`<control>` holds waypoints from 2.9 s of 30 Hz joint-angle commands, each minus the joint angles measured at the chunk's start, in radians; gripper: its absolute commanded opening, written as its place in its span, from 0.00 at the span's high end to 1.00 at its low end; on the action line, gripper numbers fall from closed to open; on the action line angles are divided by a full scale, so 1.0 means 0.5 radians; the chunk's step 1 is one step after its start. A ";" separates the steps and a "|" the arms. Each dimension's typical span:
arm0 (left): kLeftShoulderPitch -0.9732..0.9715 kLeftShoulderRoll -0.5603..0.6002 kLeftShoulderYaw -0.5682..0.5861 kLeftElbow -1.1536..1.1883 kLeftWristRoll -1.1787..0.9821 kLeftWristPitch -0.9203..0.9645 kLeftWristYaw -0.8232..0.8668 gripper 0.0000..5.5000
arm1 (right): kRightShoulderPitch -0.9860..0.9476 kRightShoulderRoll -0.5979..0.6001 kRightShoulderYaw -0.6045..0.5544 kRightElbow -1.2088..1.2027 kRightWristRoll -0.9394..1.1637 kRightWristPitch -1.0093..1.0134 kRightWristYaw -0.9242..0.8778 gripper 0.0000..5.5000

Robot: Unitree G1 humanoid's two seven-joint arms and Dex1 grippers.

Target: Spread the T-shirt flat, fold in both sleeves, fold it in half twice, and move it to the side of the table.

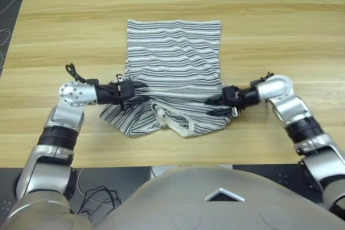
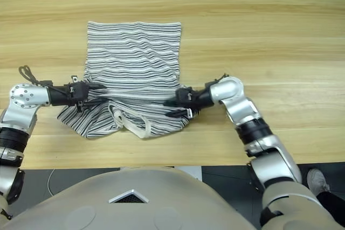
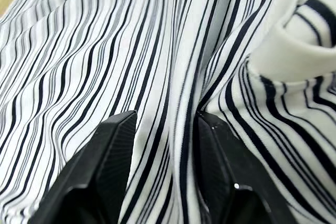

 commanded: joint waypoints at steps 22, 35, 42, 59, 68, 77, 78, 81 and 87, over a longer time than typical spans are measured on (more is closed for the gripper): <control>0.476 0.244 -0.080 -0.804 -0.001 0.238 -0.196 0.64 | 0.018 -0.651 0.087 -0.064 -0.077 -0.241 0.406 0.71; 0.583 0.357 0.144 -1.608 -0.282 0.647 -0.173 0.64 | 0.066 -0.678 -0.297 -0.785 0.686 0.505 0.626 0.71; 0.454 0.303 0.149 -1.581 -0.267 0.682 -0.183 0.64 | -0.417 -0.452 -0.446 -0.550 0.789 0.690 0.466 0.71; 0.492 0.257 0.103 -1.572 -0.251 0.668 -0.212 0.64 | -1.052 0.778 -0.077 1.806 -0.548 -0.084 -1.230 0.71; 0.532 0.272 0.118 -1.593 -0.261 0.679 -0.218 0.64 | -1.088 0.826 -0.163 1.824 -0.669 -0.138 -1.268 0.71; 0.902 0.280 0.804 -1.620 -0.829 0.955 -0.167 0.64 | -1.091 0.468 -0.483 1.447 -0.360 -0.622 -0.484 0.71; 0.987 0.269 0.907 -1.599 -0.904 0.970 -0.189 0.64 | -1.088 0.436 -0.519 1.376 -0.316 -0.637 -0.432 0.71; 1.199 0.234 1.108 -1.408 -1.002 1.012 -0.249 0.64 | -1.054 0.368 -0.592 1.140 -0.200 -0.616 -0.313 0.71; 1.331 0.162 1.129 -0.973 -0.871 1.086 -0.181 0.64 | -0.924 0.288 -0.635 0.679 -0.082 -0.482 -0.263 0.71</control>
